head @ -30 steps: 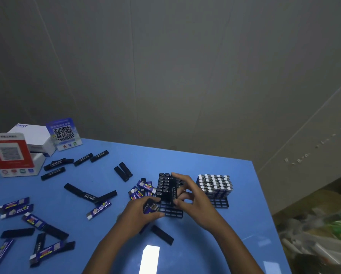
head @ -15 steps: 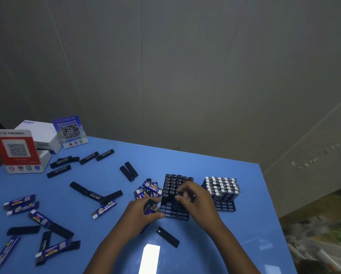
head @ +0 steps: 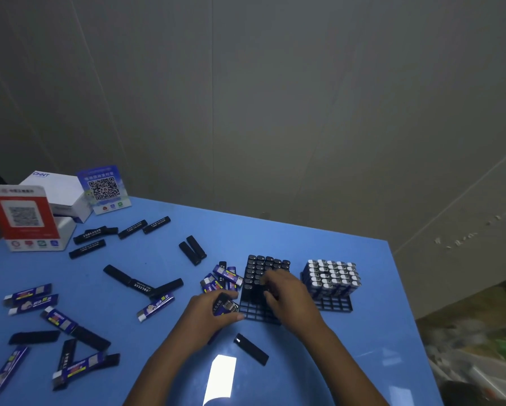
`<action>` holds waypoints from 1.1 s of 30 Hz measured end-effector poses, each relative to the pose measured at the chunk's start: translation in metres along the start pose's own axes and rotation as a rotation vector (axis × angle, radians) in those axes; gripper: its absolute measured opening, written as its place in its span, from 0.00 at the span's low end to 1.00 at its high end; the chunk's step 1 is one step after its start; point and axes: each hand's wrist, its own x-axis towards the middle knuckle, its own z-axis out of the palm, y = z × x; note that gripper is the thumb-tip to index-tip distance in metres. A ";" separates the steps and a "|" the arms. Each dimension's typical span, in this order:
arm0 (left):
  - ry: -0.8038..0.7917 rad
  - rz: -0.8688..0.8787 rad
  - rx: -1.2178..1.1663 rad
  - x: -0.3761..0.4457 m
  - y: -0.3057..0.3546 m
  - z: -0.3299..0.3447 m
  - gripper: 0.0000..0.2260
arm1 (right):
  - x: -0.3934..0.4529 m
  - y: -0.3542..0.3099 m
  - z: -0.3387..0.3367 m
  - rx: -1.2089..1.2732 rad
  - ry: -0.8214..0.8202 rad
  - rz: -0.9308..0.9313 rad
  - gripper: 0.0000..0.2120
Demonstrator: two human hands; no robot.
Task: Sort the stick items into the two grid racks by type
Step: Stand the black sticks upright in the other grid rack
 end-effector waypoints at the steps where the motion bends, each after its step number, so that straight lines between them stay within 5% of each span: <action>1: 0.002 -0.001 -0.003 0.000 0.000 0.000 0.19 | 0.000 0.000 0.001 -0.007 -0.005 -0.006 0.09; 21: 0.027 0.020 -0.019 0.005 0.001 0.001 0.21 | 0.002 0.002 0.023 -0.122 0.062 -0.063 0.02; 33: -0.042 0.086 -0.074 0.006 0.021 0.025 0.24 | -0.026 -0.013 -0.029 0.780 -0.119 0.230 0.02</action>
